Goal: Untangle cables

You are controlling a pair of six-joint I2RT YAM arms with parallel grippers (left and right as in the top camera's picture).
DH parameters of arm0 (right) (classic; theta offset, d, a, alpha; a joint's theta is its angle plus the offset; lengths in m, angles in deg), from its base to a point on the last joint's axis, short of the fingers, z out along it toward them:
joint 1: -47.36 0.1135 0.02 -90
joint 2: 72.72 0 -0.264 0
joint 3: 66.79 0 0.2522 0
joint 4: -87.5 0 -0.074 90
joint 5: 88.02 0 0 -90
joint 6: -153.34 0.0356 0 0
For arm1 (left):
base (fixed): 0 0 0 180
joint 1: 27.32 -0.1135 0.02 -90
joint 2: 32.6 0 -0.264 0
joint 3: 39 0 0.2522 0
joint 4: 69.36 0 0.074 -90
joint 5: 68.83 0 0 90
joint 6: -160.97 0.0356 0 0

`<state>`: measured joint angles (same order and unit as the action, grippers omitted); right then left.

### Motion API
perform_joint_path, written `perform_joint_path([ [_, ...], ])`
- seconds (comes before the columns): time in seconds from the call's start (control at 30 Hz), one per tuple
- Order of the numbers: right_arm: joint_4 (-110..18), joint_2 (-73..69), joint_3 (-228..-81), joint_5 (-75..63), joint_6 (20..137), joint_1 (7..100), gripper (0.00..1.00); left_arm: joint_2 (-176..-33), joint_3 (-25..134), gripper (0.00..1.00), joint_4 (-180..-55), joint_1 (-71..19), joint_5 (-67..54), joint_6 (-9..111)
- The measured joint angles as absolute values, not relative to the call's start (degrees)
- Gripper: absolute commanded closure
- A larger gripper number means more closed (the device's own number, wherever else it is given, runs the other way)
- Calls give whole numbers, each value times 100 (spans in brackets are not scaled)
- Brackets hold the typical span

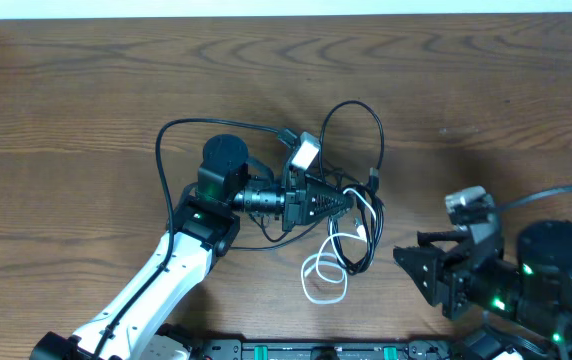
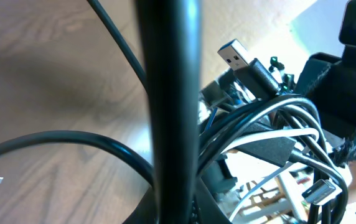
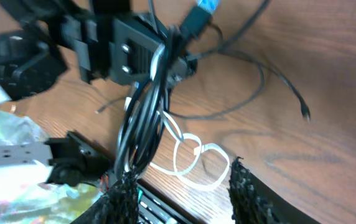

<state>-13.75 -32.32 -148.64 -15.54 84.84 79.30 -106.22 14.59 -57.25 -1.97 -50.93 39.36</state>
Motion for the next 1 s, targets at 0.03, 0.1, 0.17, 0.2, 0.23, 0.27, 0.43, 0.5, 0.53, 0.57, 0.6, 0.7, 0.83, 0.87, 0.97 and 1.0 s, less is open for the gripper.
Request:
perform_joint_path([
  [0.03, -1366, -3252, -14864, -1576, 8503, 7930, 54, -10622, 1459, 92, -5719, -197, -5141, 3879],
  [0.1, -1355, -3252, -14862, -1657, 8571, 7933, 55, -10622, 1459, 92, -5640, -197, -5224, 3715],
  [0.17, -1377, -3228, -14823, -1758, 8667, 7933, 56, -10622, 1459, 92, -5452, -197, -5261, 3523],
  [0.2, -1379, -3215, -14779, -1795, 8735, 7933, 57, -10622, 1459, 92, -5347, -197, -5272, 3440],
  [0.23, -1379, -3206, -14733, -1819, 8790, 7933, 56, -10622, 1459, 92, -5269, -197, -5289, 3354],
  [0.27, -1384, -3191, -14687, -1836, 8846, 7933, 56, -10622, 1459, 92, -5218, -197, -5311, 3298],
  [0.43, -1552, -3097, -14506, -1908, 9203, 7933, 50, -10622, 1459, 92, -5190, -197, -5353, 3129],
  [0.5, -1633, -3088, -14504, -1928, 9380, 7933, 50, -10622, 1459, 92, -5183, -197, -5353, 3083],
  [0.53, -1648, -3088, -14504, -1935, 9430, 7933, 50, -10622, 1459, 92, -5181, -197, -5353, 3070],
  [0.57, -1648, -3090, -14504, -1956, 9480, 7933, 50, -10622, 1459, 92, -5181, -197, -5353, 3068],
  [0.6, -1648, -3088, -14504, -1980, 9513, 7933, 49, -10622, 1459, 92, -5179, -197, -5353, 3061],
  [0.7, -1652, -3088, -14504, -2096, 9605, 7933, 49, -10622, 1459, 92, -5179, -197, -5353, 3048],
  [0.83, -1727, -3088, -14502, -2284, 9701, 7933, 50, -10622, 1459, 92, -5179, -197, -5353, 3046],
  [0.87, -1773, -3088, -14502, -2345, 9714, 7933, 50, -10622, 1459, 92, -5179, -197, -5353, 3046],
  [0.97, -1836, -3088, -14502, -2498, 9745, 7933, 48, -10622, 1459, 92, -5179, -197, -5353, 3046],
  [1.0, -1836, -3088, -14502, -2525, 9747, 7933, 47, -10622, 1459, 92, -5179, -197, -5353, 3046],
])
